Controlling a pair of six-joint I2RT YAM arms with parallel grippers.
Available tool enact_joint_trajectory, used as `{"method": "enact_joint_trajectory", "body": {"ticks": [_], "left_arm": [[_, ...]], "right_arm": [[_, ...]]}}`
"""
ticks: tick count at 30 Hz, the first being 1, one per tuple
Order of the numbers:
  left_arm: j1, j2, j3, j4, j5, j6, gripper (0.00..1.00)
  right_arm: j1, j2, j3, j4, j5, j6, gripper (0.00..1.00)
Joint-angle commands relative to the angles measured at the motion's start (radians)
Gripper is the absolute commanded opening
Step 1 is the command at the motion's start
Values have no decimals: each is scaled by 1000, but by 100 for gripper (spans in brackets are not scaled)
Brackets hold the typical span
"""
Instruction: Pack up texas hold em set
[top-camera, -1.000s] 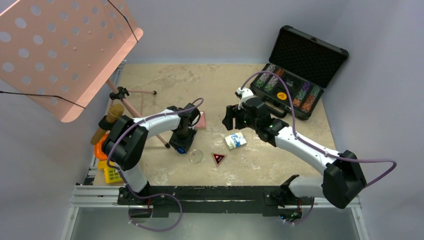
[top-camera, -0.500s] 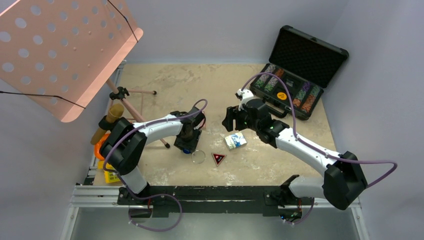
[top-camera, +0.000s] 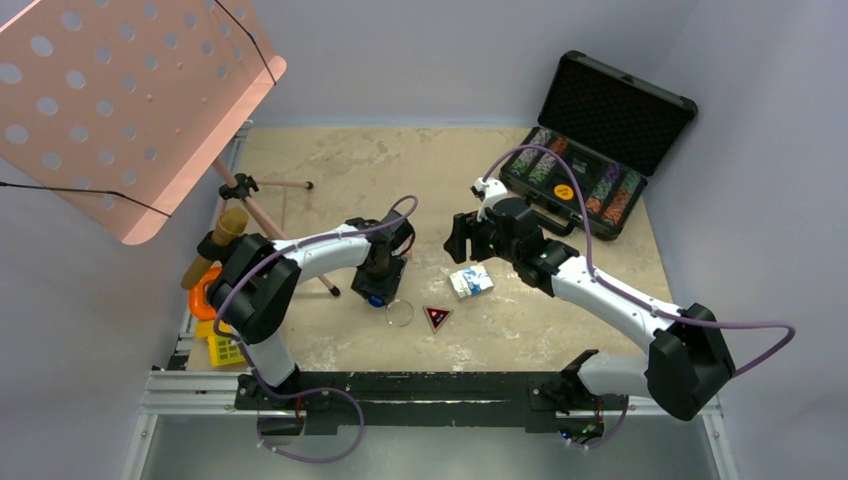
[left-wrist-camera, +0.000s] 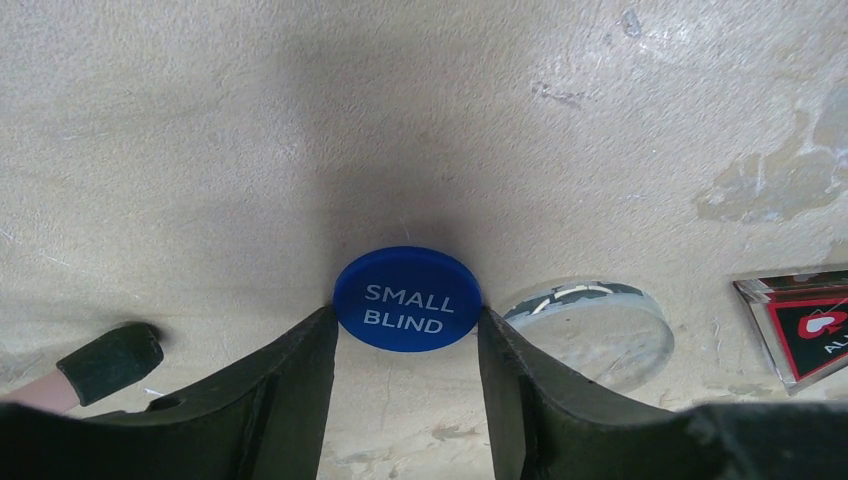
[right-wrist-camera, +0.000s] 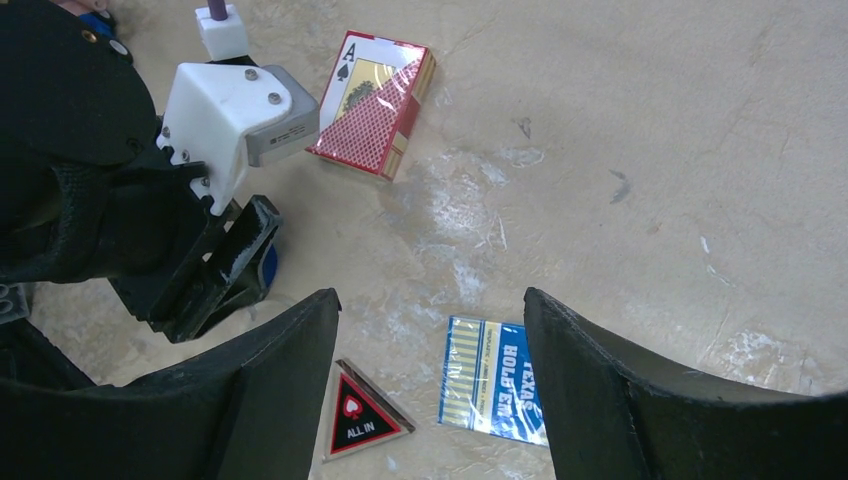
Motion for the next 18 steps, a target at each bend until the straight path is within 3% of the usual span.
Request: {"method": "enact_joint_trajectory", "body": {"ticks": [1, 8, 18], "left_arm": [[-5, 122, -48, 122, -39, -37, 53], [-6, 90, -47, 123, -50, -23, 39], [-7, -45, -35, 102, -112, 35, 37]], "right_arm": [[-5, -36, -10, 37, -26, 6, 72], [-5, -46, -16, 34, -30, 8, 72], [-8, 43, -47, 111, -139, 78, 72]]}}
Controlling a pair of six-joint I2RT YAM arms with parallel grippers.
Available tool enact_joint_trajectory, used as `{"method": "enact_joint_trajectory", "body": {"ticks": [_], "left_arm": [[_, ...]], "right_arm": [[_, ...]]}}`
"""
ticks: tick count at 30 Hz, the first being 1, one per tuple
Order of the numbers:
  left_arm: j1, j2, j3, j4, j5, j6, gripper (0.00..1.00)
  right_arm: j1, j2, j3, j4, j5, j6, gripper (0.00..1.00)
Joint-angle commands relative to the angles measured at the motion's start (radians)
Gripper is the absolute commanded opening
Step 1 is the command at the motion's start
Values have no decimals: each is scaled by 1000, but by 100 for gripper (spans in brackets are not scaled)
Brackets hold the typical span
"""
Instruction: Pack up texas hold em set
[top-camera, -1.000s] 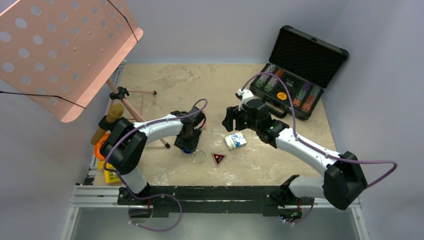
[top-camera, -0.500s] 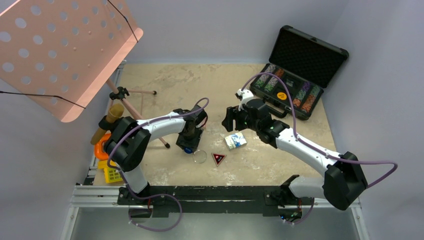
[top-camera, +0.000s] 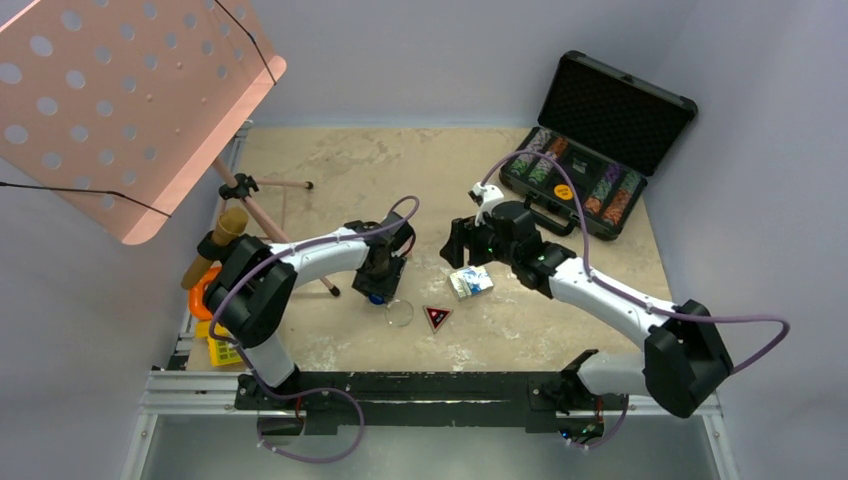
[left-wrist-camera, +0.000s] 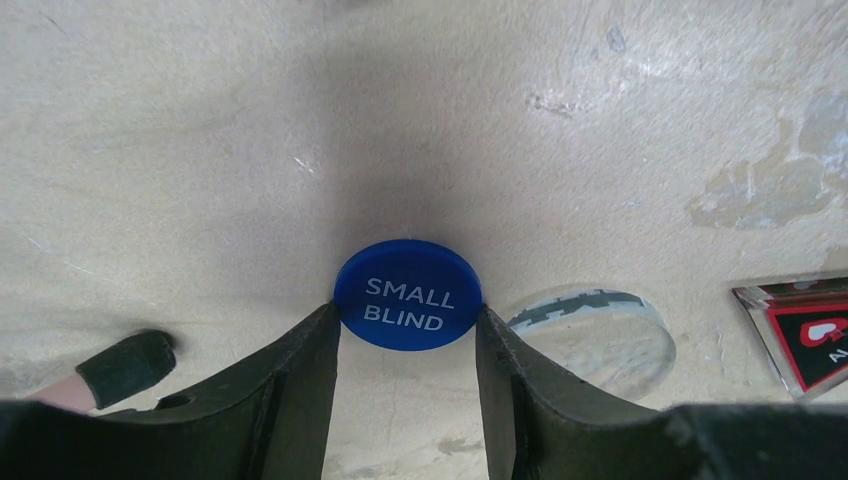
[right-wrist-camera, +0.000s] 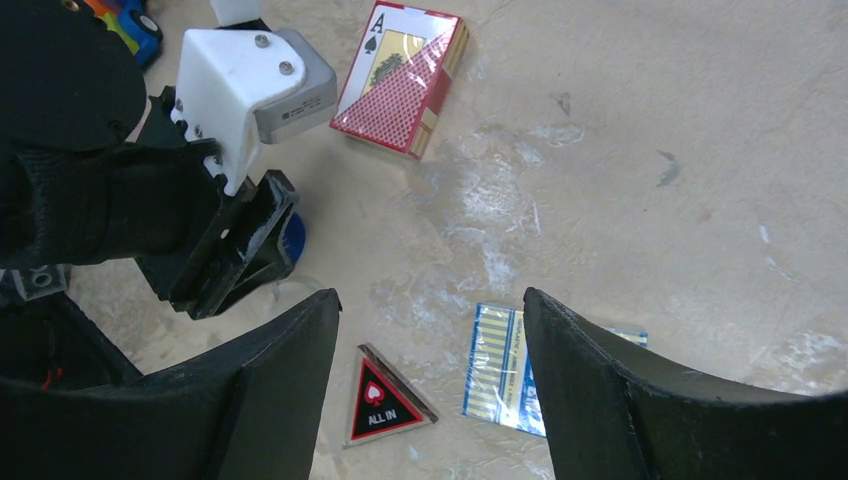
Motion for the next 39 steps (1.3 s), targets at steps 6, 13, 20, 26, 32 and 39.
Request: {"method": "enact_joint_trajectory", "body": {"ticks": [6, 13, 20, 26, 32, 39], "left_arm": [[-12, -69, -21, 81, -97, 51, 37], [-52, -111, -31, 110, -63, 85, 37], [-88, -126, -42, 152, 4, 110, 37], [-111, -140, -55, 178, 42, 124, 36], [-126, -149, -61, 196, 61, 132, 36], [-137, -150, -63, 208, 74, 137, 36]], "right_arm": [[-10, 162, -16, 186, -215, 122, 71], [-17, 278, -12, 263, -317, 197, 68], [-28, 391, -23, 366, -421, 246, 62], [-28, 471, -16, 424, -508, 271, 56], [-29, 547, 0, 467, -587, 294, 50], [-26, 609, 14, 522, -668, 329, 45]]}}
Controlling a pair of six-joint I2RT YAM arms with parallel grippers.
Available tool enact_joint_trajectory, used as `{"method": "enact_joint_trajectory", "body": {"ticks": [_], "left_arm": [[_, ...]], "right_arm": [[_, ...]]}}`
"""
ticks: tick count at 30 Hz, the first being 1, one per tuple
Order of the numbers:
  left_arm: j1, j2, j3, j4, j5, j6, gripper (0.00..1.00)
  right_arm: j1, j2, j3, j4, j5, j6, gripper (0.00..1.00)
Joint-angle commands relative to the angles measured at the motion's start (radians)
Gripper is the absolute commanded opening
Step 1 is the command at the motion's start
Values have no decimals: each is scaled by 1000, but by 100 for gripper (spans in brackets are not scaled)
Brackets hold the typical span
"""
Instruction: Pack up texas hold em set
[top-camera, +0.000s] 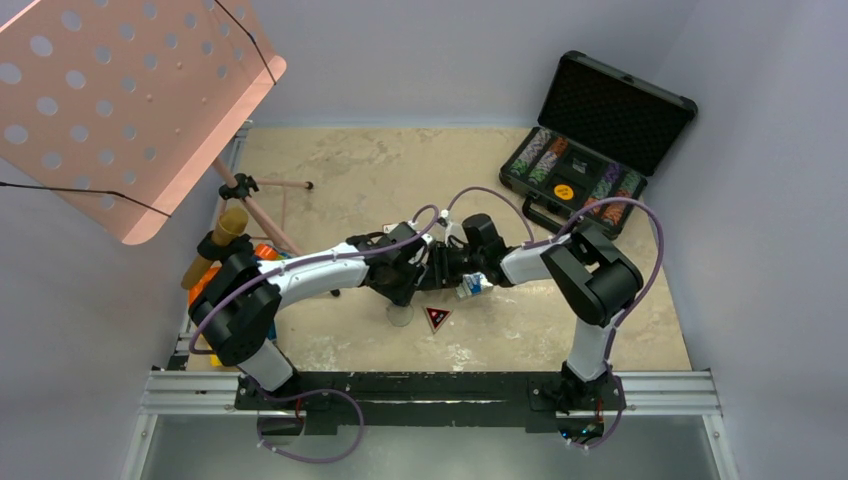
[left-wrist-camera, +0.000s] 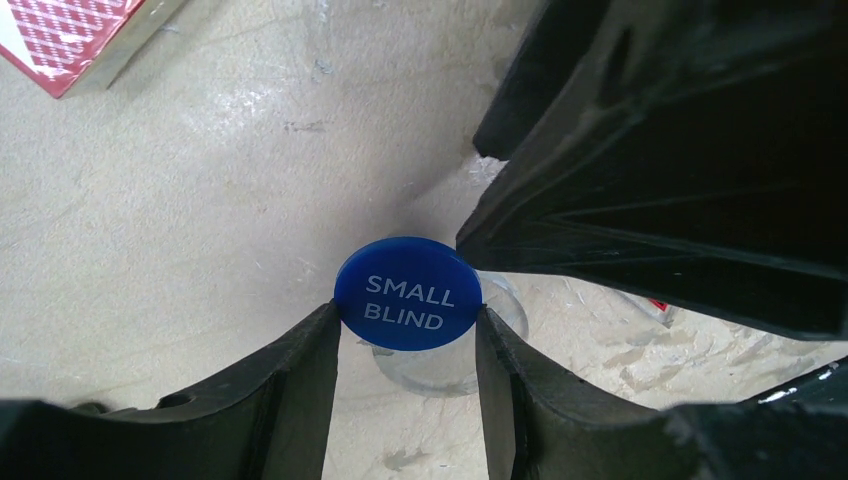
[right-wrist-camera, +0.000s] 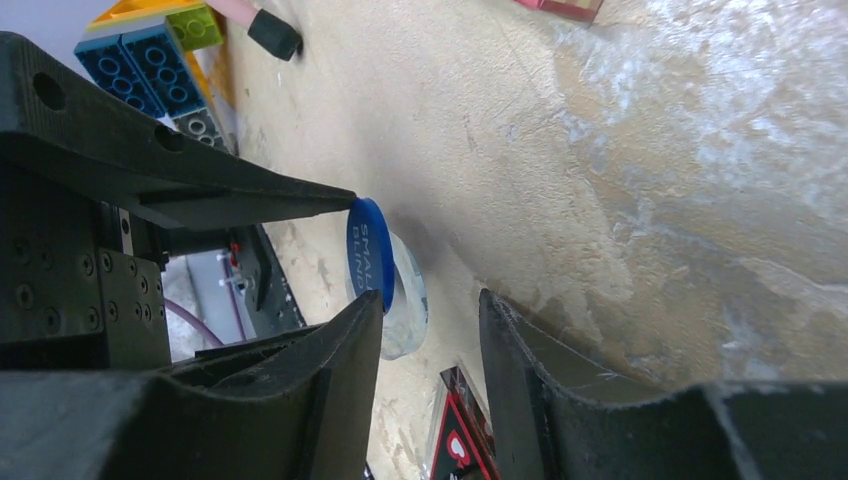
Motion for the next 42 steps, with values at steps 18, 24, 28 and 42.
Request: {"method": "enact_joint_trajectory", "body": {"ticks": [18, 24, 28, 42], "left_arm": [[-23, -28, -5, 42, 30, 28, 36], [-28, -30, -5, 46, 29, 29, 36], [-29, -34, -5, 44, 24, 29, 37], [-28, -226, -25, -26, -7, 16, 81]], "right_arm": [[35, 91, 16, 225, -155, 132, 31], [35, 96, 10, 248, -161, 149, 15], [35, 96, 6, 254, -163, 150, 2], [-9, -121, -56, 114, 10, 48, 0]]}}
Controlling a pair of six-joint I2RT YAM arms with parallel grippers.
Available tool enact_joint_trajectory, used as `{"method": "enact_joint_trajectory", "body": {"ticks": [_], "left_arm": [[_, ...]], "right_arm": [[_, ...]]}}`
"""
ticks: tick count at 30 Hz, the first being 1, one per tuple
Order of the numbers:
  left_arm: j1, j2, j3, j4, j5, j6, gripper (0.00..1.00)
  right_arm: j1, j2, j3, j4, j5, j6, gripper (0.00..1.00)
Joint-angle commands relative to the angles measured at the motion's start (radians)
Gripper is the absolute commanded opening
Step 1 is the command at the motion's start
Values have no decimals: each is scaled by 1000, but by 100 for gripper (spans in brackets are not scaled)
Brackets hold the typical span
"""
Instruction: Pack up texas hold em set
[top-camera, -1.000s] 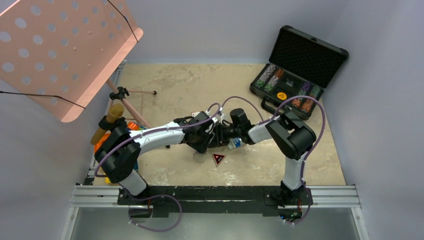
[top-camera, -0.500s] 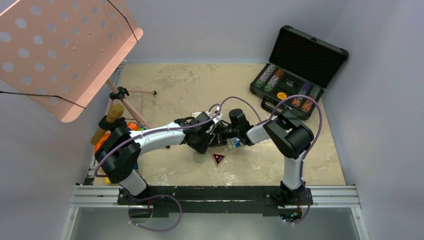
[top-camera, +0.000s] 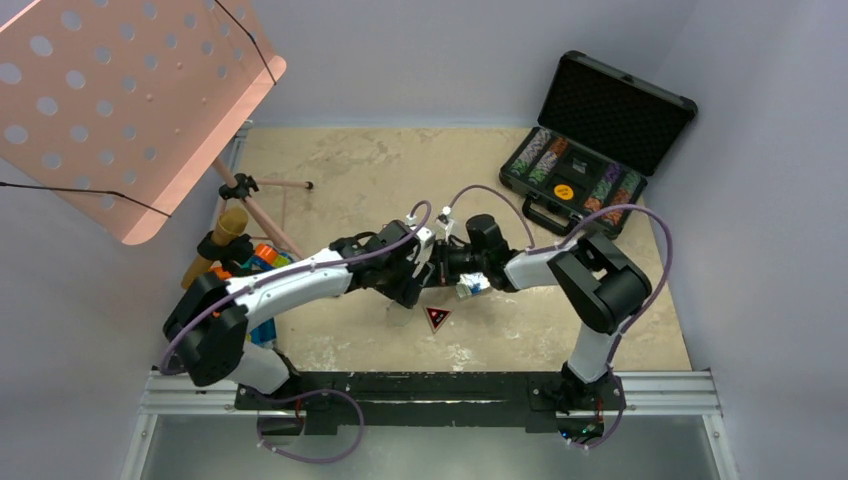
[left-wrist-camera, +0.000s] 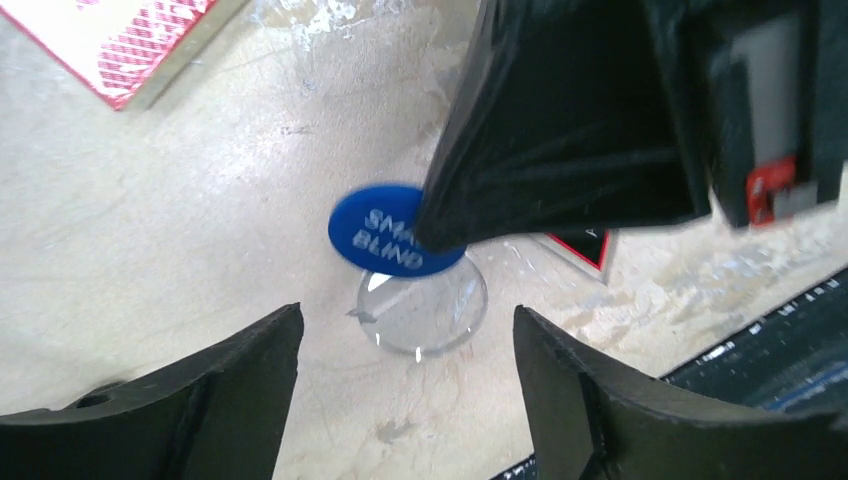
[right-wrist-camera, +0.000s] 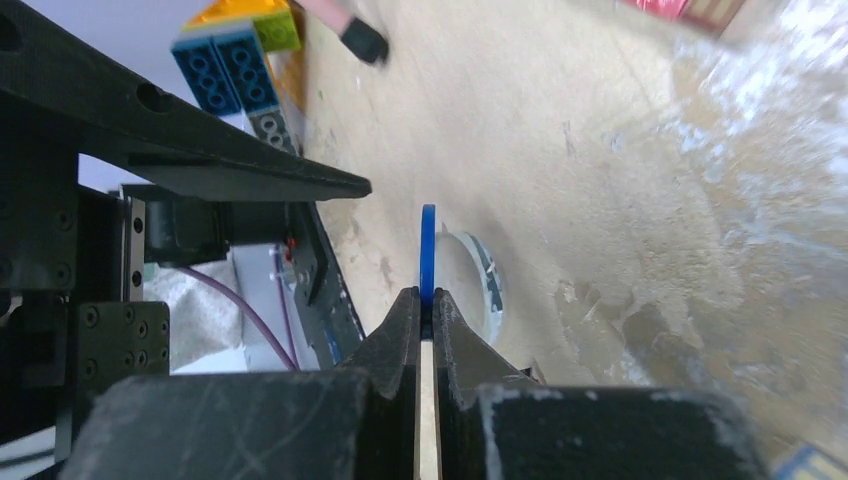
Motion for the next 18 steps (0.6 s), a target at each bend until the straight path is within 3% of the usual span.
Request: {"method": "enact_joint_trajectory", "body": {"ticks": [1, 6, 10, 18], "left_arm": [[-2, -160, -29, -29, -18, -5, 83], [20, -333, -44, -62, -53, 19, 91], [44, -373, -28, -85, -48, 26, 93], [51, -393, -1, -110, -15, 60, 93]], "right_arm": [[-49, -141, -18, -66, 96, -80, 0], [-188, -320, -11, -266, 196, -186, 0], [-357, -448, 53, -471, 301, -283, 0], [-698, -444, 246, -560, 440, -333, 0]]}}
